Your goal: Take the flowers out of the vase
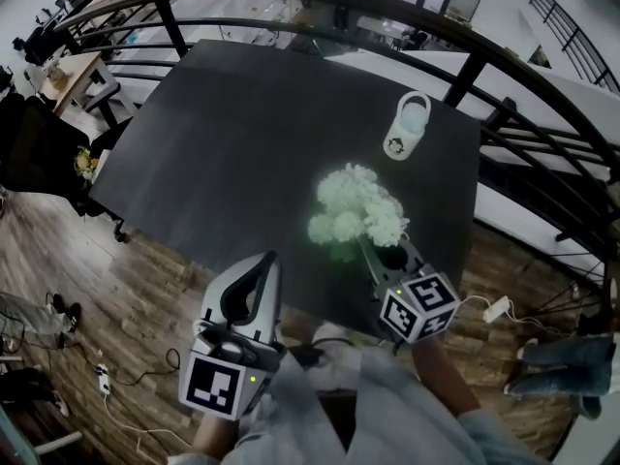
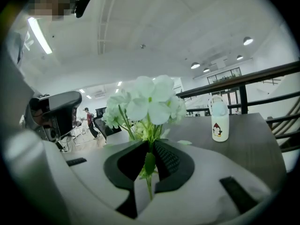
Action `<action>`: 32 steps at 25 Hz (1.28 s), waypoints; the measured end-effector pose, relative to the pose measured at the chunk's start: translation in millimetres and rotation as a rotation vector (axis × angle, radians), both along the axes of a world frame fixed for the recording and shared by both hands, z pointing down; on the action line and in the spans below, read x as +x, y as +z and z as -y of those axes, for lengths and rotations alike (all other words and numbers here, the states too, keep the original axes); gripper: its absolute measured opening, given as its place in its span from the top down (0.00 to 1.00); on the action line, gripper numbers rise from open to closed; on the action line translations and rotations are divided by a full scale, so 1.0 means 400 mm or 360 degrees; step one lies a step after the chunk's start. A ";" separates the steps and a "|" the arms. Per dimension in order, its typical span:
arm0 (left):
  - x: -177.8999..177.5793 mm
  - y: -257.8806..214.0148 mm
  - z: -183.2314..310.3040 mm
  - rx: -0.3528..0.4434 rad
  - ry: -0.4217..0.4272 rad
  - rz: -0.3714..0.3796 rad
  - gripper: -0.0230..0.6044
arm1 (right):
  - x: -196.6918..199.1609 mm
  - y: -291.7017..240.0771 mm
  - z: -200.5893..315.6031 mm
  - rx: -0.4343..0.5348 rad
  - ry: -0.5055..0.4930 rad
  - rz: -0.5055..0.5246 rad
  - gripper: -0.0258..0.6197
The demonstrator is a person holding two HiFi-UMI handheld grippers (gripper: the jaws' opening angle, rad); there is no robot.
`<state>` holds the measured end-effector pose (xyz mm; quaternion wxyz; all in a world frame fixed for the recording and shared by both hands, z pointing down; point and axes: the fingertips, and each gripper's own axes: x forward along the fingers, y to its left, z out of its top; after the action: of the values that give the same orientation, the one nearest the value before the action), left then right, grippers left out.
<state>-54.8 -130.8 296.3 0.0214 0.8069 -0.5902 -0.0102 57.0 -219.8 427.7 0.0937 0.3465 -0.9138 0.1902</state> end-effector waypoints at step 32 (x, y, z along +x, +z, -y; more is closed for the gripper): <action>-0.114 0.014 -0.062 -0.0097 -0.0238 0.0056 0.97 | -0.117 0.336 0.098 -0.0491 0.0110 -0.0006 0.93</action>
<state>-100.3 -105.9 302.0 0.0349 0.7596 -0.6491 0.0204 10.3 -259.2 562.2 0.1410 0.3596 -0.8610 0.3308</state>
